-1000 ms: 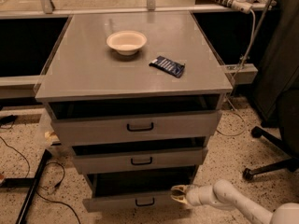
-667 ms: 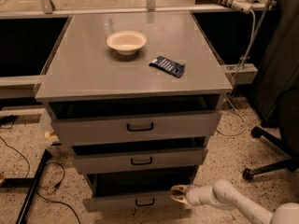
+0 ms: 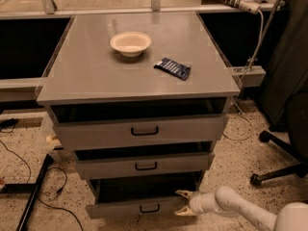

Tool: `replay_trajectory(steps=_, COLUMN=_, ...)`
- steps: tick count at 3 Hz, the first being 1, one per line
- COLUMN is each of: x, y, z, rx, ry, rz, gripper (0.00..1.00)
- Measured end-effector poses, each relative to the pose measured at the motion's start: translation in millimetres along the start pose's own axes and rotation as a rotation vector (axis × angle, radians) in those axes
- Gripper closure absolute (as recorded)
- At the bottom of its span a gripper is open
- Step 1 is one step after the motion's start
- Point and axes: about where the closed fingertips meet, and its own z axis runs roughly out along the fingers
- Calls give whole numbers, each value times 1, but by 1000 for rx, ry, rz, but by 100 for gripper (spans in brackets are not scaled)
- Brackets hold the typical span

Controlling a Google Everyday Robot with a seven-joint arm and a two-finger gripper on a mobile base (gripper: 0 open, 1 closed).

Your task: Open bottom drawer

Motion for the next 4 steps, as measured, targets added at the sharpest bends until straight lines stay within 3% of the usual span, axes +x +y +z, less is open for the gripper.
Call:
replay_trajectory(steps=1, x=11, y=11, z=0, rx=-10, ry=57, rz=11, gripper=0)
replay_trajectory(steps=2, x=11, y=11, z=0, rx=-11, ry=57, rz=11, gripper=0)
replay_trajectory(steps=4, x=11, y=11, z=0, rx=-12, ry=56, rz=11, gripper=41)
